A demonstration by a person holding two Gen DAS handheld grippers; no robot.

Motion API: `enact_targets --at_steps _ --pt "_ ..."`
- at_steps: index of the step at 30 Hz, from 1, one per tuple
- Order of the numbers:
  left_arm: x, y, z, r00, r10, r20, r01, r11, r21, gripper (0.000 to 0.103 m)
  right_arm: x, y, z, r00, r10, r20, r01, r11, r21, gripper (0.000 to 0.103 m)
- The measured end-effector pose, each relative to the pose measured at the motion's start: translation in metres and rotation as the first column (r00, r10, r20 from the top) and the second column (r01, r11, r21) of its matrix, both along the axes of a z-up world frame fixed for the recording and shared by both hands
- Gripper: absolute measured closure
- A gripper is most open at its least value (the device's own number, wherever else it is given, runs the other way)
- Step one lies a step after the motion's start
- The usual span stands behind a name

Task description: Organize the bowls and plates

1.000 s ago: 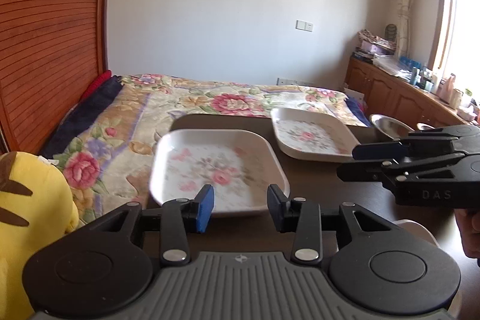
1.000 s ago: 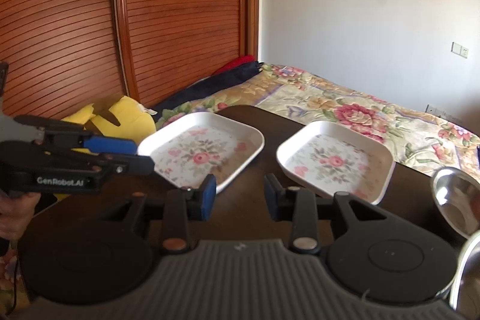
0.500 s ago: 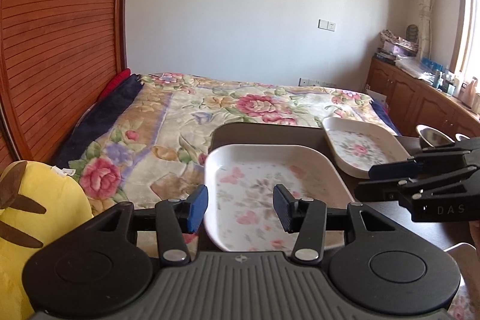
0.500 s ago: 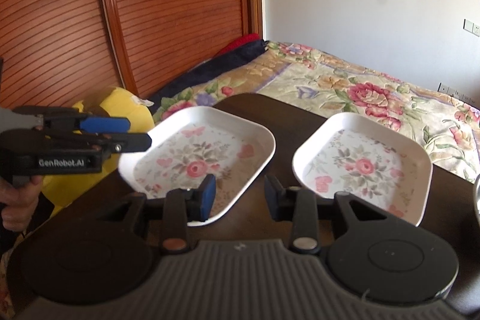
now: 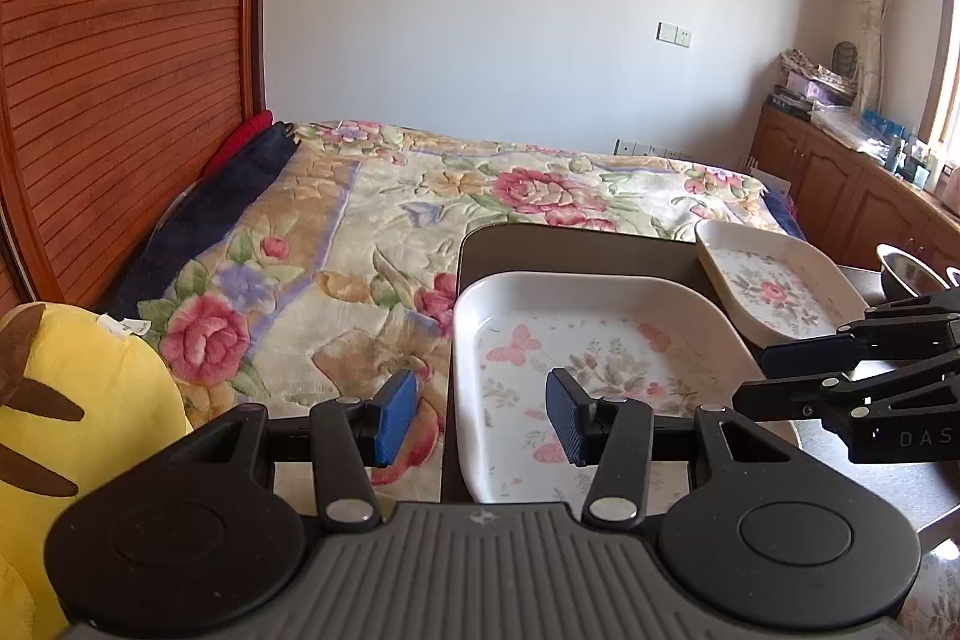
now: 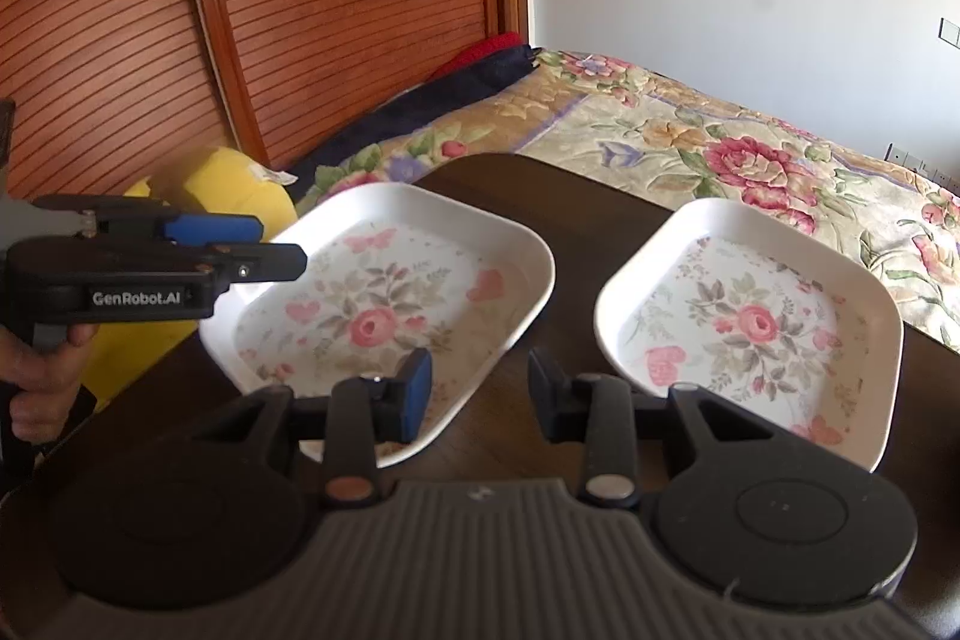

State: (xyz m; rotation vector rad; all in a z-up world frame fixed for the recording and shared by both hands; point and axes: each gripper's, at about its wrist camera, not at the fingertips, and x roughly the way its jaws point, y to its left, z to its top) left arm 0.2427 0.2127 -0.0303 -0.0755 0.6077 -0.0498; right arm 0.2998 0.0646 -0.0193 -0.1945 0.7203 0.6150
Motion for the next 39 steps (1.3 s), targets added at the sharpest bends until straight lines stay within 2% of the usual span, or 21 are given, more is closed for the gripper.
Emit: enact_targets --at_steps 10,12,14,20,24,39 --pt "0.005 0.005 -0.006 1.000 0.012 -0.012 -0.012 1.000 -0.026 0.053 0.001 0.005 -0.006 1.000 0.016 -0.017 -0.016 1.000 -0.016 0.070" --pt "0.005 0.004 -0.008 1.000 0.012 -0.018 -0.012 1.000 -0.027 0.058 0.002 0.005 -0.006 1.000 0.017 -0.021 -0.018 1.000 -0.016 0.072" --pt "0.006 0.004 -0.009 1.000 0.011 -0.024 -0.012 0.999 -0.029 0.072 0.002 0.005 -0.006 1.000 0.024 -0.019 -0.025 1.000 -0.016 0.074" --pt "0.005 0.004 -0.009 1.000 0.015 -0.023 -0.016 0.999 -0.037 0.081 0.003 0.005 -0.007 0.999 0.037 -0.022 -0.038 0.999 -0.010 0.079" --pt "0.000 0.009 -0.005 0.999 0.025 -0.034 -0.029 0.993 -0.119 0.081 0.003 0.005 -0.007 0.999 0.031 -0.021 -0.032 0.999 -0.016 0.080" --pt "-0.021 -0.002 0.011 0.999 0.038 -0.003 -0.038 0.997 -0.066 0.081 -0.010 -0.006 0.005 0.999 0.032 -0.001 -0.032 0.999 0.036 0.083"
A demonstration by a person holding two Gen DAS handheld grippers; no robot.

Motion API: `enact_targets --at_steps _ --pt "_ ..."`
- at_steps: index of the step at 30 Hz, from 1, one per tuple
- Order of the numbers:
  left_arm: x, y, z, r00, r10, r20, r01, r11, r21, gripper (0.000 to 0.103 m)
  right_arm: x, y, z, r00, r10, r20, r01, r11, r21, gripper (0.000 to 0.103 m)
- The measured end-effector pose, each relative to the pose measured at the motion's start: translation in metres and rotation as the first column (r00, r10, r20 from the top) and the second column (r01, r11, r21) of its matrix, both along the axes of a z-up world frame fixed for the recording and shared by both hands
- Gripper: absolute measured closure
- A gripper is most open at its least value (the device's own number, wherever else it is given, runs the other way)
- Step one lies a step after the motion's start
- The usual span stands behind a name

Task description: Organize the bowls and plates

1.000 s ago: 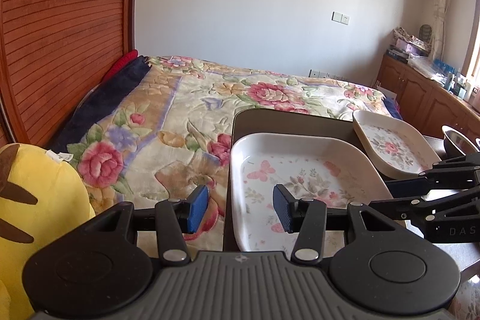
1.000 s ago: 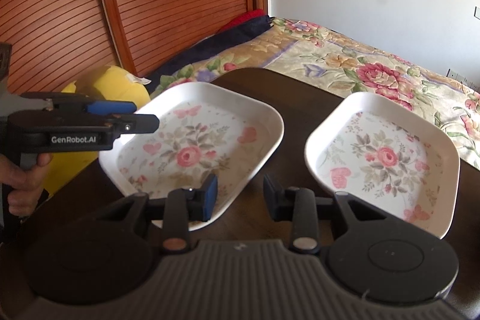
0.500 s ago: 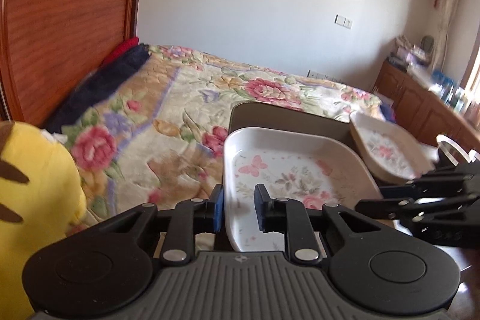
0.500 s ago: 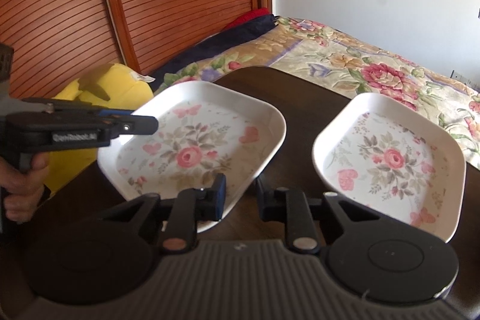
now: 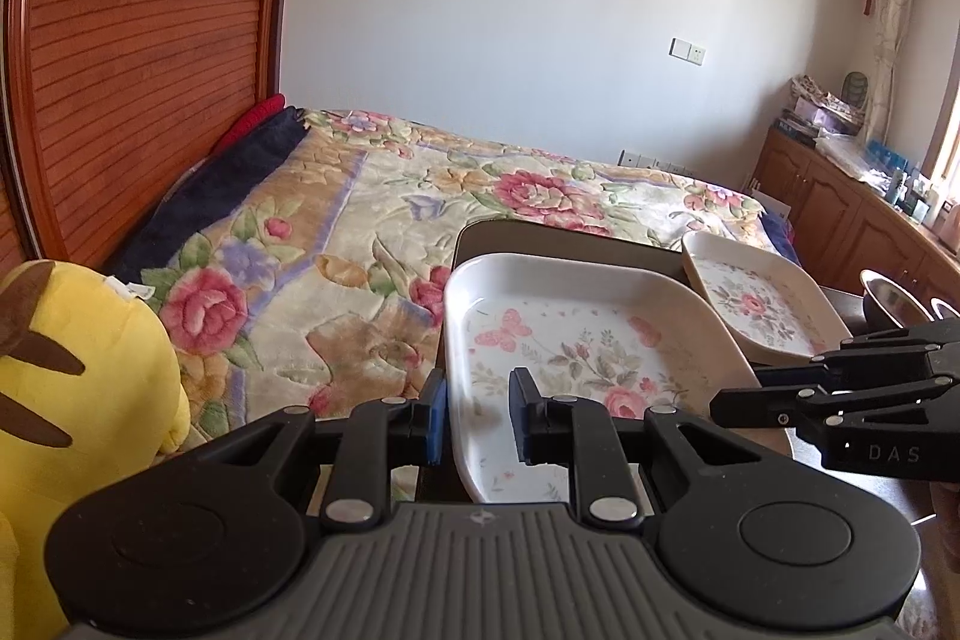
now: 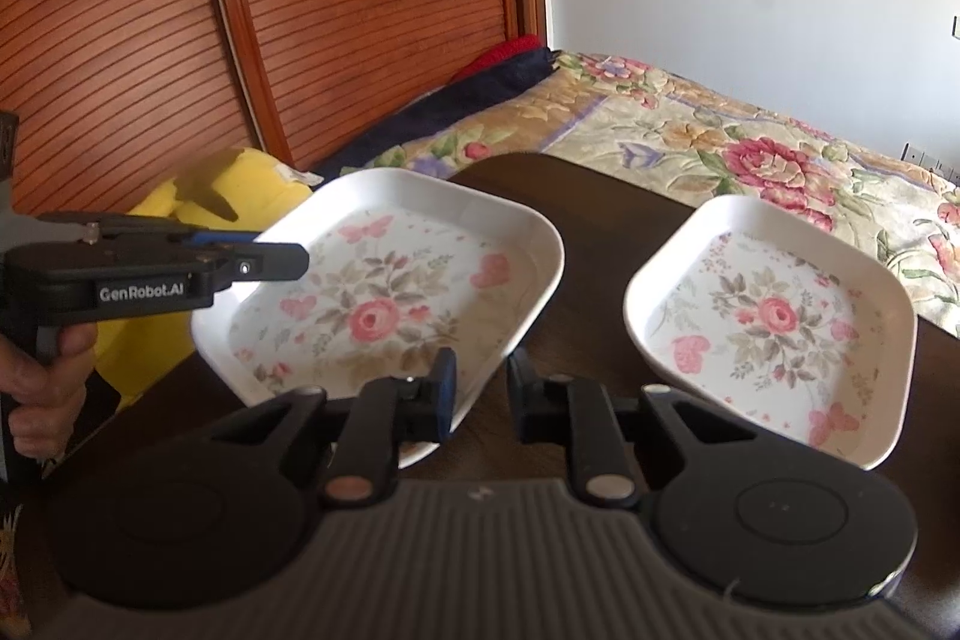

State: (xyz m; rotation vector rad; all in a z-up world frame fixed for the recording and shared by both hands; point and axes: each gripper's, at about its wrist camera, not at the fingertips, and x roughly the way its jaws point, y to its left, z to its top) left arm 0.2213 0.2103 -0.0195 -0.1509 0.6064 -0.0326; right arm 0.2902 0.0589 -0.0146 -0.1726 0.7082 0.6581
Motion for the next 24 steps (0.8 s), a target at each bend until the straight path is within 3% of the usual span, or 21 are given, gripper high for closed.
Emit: enact_targets --at_steps 24 --pt "-0.056 -0.070 0.027 0.997 -0.066 0.032 0.065 0.998 0.028 0.081 -0.058 -0.070 0.025 0.995 -0.080 0.061 0.077 0.995 0.057 0.083"
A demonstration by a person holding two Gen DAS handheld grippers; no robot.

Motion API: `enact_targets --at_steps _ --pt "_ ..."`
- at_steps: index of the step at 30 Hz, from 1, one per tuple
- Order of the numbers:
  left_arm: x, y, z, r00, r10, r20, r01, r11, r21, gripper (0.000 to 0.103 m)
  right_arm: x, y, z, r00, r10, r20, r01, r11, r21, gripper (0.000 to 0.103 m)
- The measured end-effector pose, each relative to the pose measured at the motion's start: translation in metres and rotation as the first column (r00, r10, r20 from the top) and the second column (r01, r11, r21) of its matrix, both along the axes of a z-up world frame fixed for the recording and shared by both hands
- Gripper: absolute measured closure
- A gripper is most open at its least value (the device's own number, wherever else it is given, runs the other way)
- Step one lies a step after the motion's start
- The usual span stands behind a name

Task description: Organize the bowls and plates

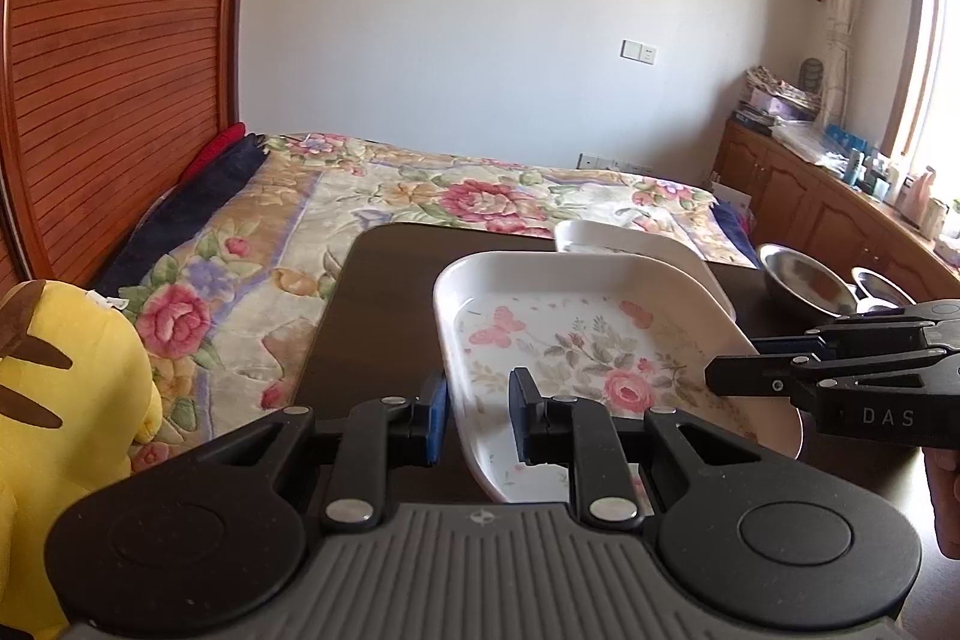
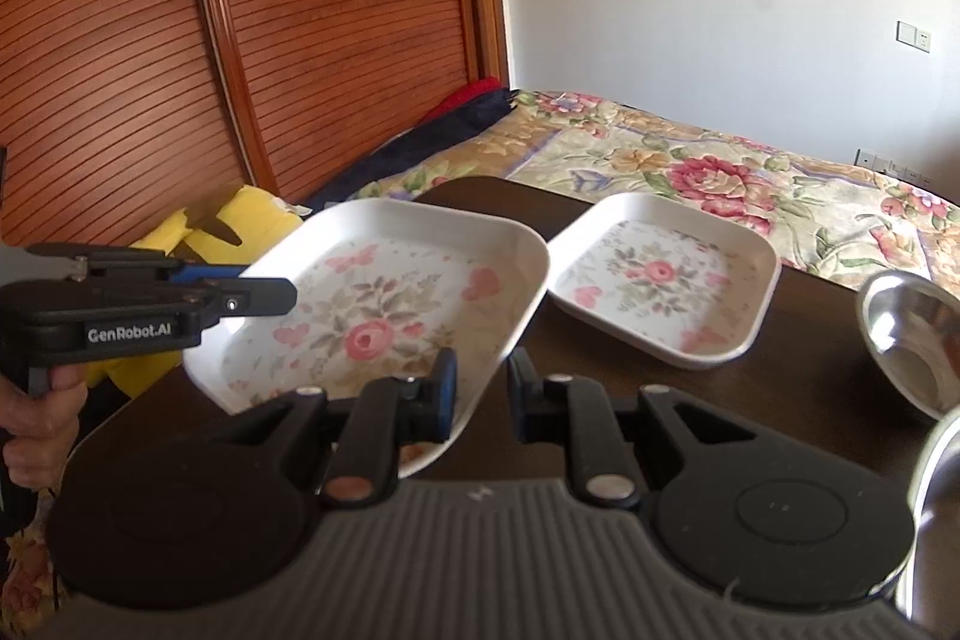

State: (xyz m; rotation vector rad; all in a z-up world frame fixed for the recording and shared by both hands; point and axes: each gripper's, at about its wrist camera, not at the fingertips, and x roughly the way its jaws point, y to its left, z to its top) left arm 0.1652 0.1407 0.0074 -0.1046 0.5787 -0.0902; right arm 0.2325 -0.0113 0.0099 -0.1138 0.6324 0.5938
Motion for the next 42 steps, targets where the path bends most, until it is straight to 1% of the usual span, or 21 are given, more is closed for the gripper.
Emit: enact_targets --at_steps 5,10,18,28,42 --pt "-0.013 -0.017 0.004 1.000 -0.022 0.007 0.022 1.000 -0.002 0.081 -0.017 -0.016 0.005 1.000 -0.023 0.016 0.023 1.000 0.000 0.083" --pt "-0.030 -0.034 0.013 0.998 -0.053 0.030 0.053 0.999 0.003 0.081 -0.035 -0.031 0.012 0.998 -0.039 0.040 0.039 0.999 -0.007 0.083" --pt "-0.053 -0.053 0.016 0.995 -0.086 0.041 0.086 0.996 0.006 0.081 -0.061 -0.051 0.011 0.997 -0.057 0.050 0.057 0.998 -0.001 0.083" --pt "-0.069 -0.066 0.001 0.994 -0.113 0.004 0.113 0.994 0.003 0.081 -0.082 -0.064 -0.005 0.997 -0.078 0.021 0.078 0.997 0.007 0.083" --pt "-0.076 -0.066 -0.020 0.991 -0.122 -0.050 0.122 0.992 0.002 0.081 -0.107 -0.066 -0.021 0.998 -0.067 0.002 0.067 0.998 -0.004 0.083"
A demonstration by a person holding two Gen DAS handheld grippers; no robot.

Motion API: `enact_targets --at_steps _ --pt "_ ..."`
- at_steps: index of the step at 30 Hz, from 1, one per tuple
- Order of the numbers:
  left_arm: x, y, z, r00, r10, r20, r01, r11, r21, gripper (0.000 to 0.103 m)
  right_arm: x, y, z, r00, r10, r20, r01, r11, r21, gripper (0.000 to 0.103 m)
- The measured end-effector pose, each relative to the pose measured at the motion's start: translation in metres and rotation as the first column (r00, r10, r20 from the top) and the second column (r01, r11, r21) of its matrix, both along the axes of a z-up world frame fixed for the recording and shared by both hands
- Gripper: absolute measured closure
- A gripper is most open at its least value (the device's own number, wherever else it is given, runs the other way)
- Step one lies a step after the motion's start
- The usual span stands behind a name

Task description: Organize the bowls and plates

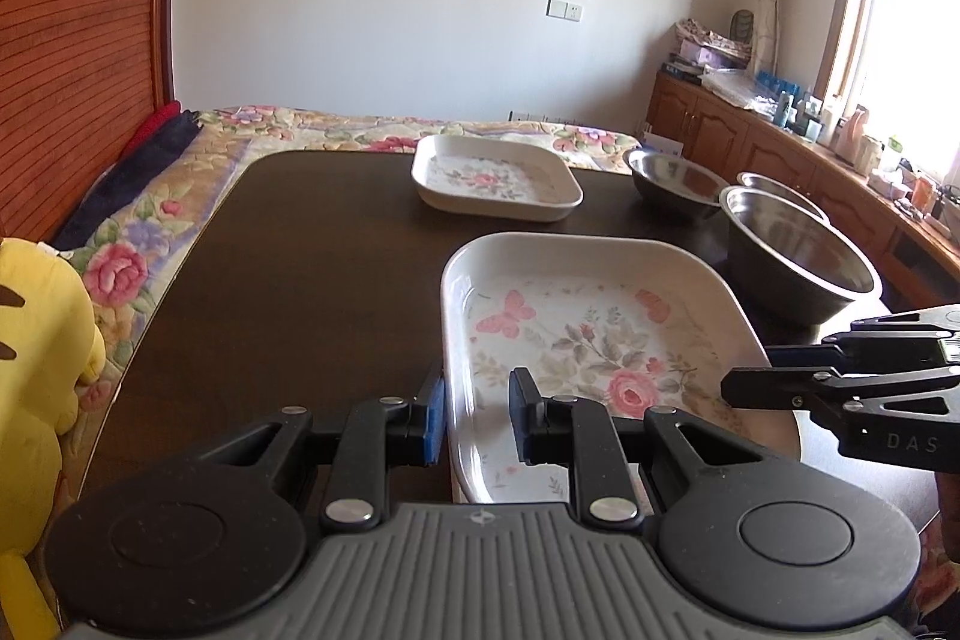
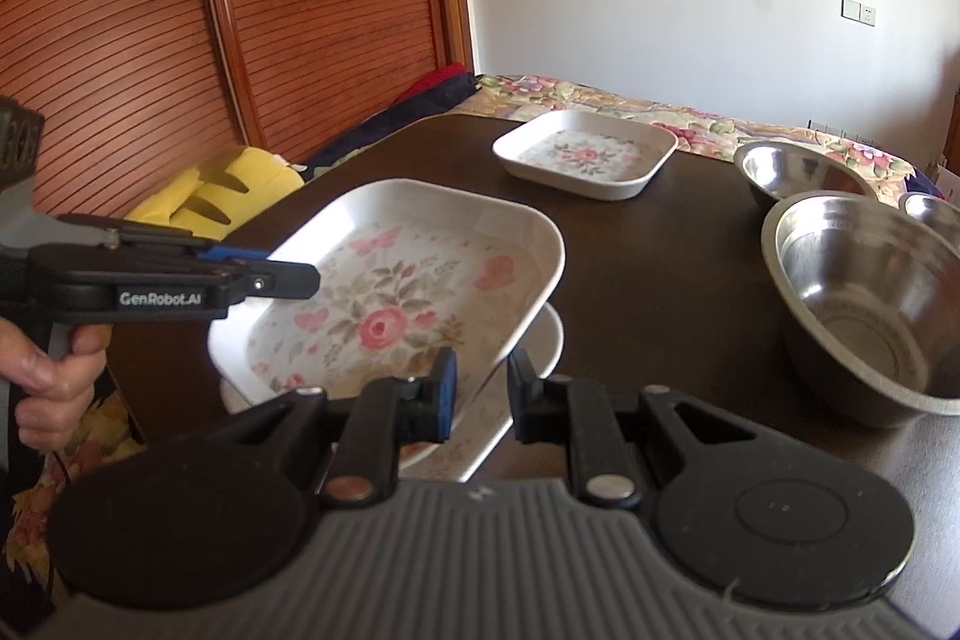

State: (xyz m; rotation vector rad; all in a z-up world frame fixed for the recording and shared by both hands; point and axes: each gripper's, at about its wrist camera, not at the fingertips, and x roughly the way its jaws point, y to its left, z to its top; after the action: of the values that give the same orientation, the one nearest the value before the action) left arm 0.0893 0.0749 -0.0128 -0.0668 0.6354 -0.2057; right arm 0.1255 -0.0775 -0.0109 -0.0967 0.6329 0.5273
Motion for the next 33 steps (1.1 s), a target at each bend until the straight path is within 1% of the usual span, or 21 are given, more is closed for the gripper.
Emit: enact_targets --at_steps 6,18,21,28,33 --pt "-0.004 -0.003 -0.006 1.000 -0.013 -0.013 0.013 1.000 0.003 0.081 -0.006 0.000 -0.001 1.000 -0.005 0.012 0.005 1.000 -0.016 0.083" --pt "-0.004 -0.003 -0.007 1.000 -0.022 -0.008 0.022 1.000 0.008 0.081 -0.005 -0.004 -0.009 1.000 -0.009 -0.021 0.009 1.000 0.008 0.083" --pt "-0.005 -0.003 -0.007 1.000 -0.022 -0.006 0.022 1.000 0.007 0.077 -0.004 -0.004 -0.010 1.000 -0.007 -0.023 0.007 1.000 0.013 0.083" --pt "-0.006 -0.002 -0.011 1.000 -0.005 -0.010 0.005 1.000 0.007 0.076 -0.007 -0.003 -0.011 1.000 -0.005 -0.003 0.005 1.000 0.007 0.082" --pt "-0.004 -0.002 -0.010 1.000 -0.008 -0.007 0.008 1.000 0.006 0.075 -0.012 -0.007 -0.006 1.000 -0.003 0.029 0.002 1.000 0.027 0.082"
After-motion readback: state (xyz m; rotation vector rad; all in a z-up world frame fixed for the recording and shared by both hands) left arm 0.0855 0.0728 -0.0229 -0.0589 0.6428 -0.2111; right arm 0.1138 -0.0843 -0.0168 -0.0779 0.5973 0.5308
